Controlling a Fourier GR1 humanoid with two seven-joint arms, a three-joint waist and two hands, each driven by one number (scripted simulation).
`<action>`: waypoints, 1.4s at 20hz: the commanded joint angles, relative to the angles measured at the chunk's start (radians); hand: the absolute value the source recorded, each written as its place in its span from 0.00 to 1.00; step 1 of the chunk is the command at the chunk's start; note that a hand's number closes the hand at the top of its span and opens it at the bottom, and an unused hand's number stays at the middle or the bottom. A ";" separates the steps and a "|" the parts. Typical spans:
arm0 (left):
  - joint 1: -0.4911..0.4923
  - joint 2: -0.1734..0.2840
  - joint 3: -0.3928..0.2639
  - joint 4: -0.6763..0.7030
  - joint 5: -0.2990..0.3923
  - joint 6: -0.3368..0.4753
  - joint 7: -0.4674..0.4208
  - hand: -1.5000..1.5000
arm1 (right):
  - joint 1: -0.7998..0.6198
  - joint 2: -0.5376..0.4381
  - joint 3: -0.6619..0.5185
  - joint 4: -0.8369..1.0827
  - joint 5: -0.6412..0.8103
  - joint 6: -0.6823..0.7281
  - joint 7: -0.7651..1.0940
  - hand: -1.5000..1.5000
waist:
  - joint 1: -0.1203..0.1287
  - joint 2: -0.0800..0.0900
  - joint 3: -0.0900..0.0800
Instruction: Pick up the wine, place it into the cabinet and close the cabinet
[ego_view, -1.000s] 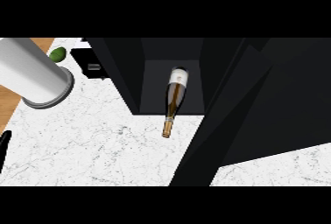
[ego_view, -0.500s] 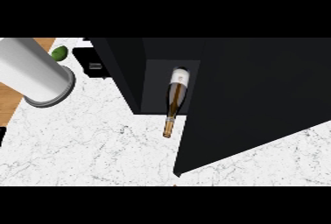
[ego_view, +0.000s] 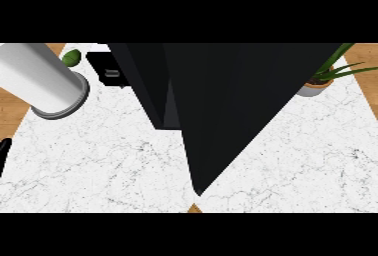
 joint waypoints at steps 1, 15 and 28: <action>-0.017 -0.034 -0.039 0.027 -0.032 -0.011 -0.007 0.00 | -0.218 0.156 -0.023 0.191 -0.051 -0.080 -0.017 1.00 | 0.008 0.002 -0.001; -0.113 -0.087 -0.005 0.090 -0.061 0.020 0.041 0.00 | -0.760 0.163 -0.306 0.819 -0.211 -0.032 -0.206 1.00 | -0.006 0.004 0.001; -0.132 -0.102 0.078 0.033 -0.063 0.048 0.153 0.00 | -0.742 0.151 -0.514 1.196 -0.222 0.172 -0.485 1.00 | -0.012 0.003 0.003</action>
